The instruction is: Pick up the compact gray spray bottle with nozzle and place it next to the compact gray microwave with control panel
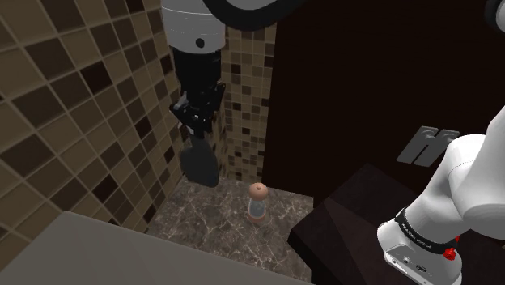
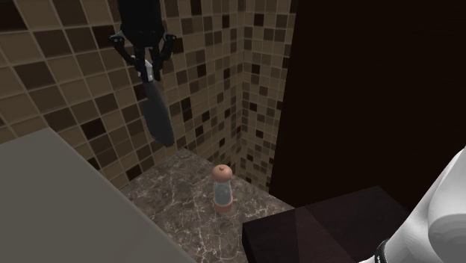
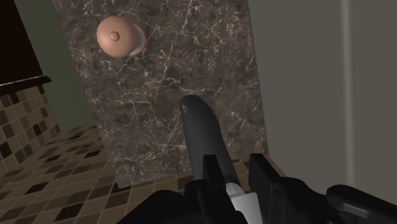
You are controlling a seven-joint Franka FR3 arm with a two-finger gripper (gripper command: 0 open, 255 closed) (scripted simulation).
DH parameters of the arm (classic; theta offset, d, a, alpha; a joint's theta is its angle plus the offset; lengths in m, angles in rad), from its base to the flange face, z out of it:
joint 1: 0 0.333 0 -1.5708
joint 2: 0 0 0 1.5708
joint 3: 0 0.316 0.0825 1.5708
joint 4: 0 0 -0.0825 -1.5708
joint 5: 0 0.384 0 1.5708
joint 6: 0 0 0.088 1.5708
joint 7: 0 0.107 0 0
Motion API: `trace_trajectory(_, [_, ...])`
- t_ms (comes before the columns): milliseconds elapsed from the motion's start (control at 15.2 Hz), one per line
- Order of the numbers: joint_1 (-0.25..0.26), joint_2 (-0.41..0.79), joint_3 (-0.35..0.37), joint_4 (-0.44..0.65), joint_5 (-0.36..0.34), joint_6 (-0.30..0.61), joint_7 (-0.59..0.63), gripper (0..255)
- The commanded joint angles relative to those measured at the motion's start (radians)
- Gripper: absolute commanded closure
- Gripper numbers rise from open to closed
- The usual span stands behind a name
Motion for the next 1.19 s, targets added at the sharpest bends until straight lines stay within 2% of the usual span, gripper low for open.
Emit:
trace_trajectory(0, [-0.001,-0.002,0.0,-0.031,0.001,0.03,-0.001,255])
trace_trajectory(1122, [0.001,0.03,-0.001,-0.223,-0.012,0.252,0.001,255])
